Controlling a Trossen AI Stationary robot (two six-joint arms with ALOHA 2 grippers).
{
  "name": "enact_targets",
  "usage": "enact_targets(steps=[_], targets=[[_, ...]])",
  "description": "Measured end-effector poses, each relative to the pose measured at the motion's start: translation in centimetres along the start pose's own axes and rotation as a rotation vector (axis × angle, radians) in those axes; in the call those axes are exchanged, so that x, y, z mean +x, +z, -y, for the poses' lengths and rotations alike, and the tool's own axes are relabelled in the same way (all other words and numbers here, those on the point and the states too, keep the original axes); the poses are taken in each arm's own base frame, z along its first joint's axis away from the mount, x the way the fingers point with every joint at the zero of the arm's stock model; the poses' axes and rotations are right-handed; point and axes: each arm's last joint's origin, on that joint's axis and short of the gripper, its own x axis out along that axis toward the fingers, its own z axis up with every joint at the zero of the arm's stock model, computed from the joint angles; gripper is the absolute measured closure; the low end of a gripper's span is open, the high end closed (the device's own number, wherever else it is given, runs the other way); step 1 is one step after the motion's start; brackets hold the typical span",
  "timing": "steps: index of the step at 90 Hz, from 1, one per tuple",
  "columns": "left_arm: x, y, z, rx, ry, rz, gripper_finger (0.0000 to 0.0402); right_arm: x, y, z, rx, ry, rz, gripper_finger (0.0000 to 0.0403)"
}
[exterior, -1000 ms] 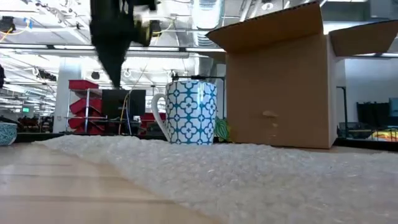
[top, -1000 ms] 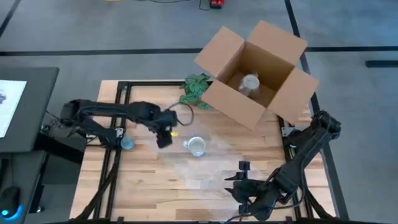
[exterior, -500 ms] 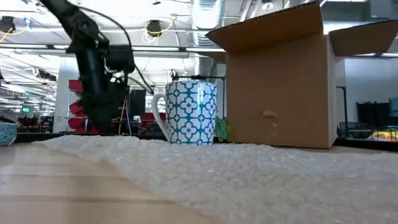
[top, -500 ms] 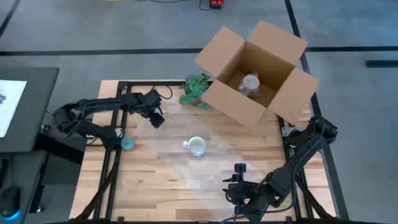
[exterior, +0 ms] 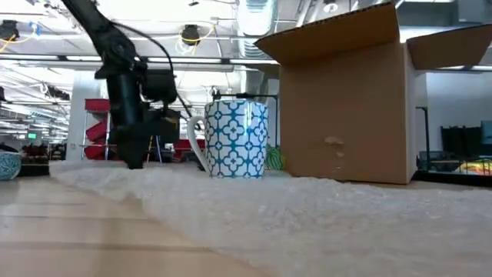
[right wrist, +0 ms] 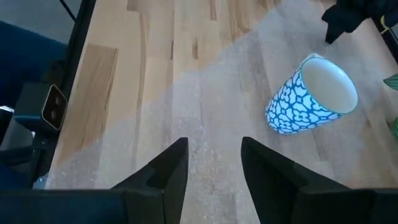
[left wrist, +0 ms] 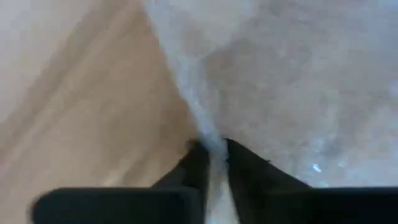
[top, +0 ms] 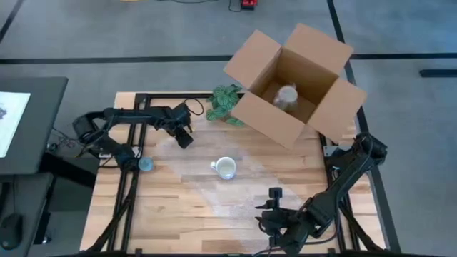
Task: Wrap mug
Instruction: Wrap the blue mug
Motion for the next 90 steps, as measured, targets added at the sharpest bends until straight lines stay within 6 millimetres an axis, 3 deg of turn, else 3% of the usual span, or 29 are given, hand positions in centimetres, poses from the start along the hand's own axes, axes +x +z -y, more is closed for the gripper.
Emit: enact_targets(steps=[9,27,39,59,90], targets=[[-3.6,1.5,1.5,0.038,-0.028,0.116,0.0395,0.0,0.0,0.0,0.001,0.001,0.001,0.0264],[-11.2,2.8,5.4,0.086,-0.15,0.358,0.0401,0.4,0.3,0.4,0.022,-0.009,0.003,0.0264],[-14.1,2.6,8.2,0.146,-0.242,0.449,0.0401,1.0,0.6,1.1,0.039,-0.027,-0.002,0.0264],[-15.1,2.1,13.0,0.266,-0.393,0.561,0.0401,1.8,1.3,1.9,0.08,-0.043,0.011,0.0264],[-13.1,3.0,19.9,0.403,-0.568,0.728,0.0401,1.8,1.5,2.2,0.106,-0.117,0.053,0.0264]])
